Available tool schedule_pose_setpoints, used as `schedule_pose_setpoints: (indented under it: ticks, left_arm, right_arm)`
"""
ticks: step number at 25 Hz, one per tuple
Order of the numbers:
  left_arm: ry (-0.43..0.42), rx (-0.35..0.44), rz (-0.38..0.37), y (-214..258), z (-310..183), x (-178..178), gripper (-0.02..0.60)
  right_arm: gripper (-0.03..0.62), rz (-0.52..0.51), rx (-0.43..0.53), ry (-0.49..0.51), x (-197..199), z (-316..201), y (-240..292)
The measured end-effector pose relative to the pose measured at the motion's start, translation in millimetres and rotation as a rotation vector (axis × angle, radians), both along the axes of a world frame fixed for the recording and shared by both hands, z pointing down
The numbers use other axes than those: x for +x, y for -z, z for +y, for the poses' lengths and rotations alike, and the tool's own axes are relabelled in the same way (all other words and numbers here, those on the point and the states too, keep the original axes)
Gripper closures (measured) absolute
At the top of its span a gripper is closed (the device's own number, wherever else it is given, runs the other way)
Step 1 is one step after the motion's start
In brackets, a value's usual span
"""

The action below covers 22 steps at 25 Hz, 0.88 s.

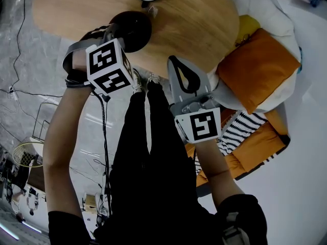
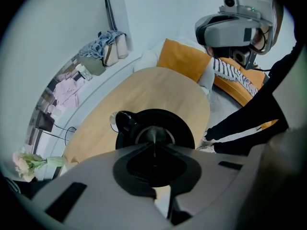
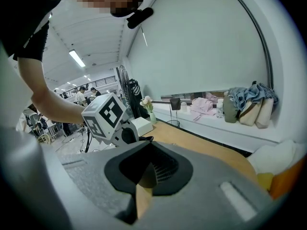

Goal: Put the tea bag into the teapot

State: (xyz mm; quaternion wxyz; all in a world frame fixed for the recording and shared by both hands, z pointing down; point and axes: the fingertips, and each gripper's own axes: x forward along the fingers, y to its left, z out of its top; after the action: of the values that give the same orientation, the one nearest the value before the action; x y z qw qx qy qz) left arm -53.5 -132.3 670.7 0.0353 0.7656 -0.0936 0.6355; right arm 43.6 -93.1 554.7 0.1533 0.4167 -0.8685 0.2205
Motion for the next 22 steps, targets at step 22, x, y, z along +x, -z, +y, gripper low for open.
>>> schedule_pose_setpoints:
  ticks: [22]
  left_arm:
    - [0.007,0.009,-0.027,0.6,-0.1,2.6,0.571]
  right_arm:
    - [0.589,-0.018,-0.004,-0.017,-5.1,-7.0,-1.2]
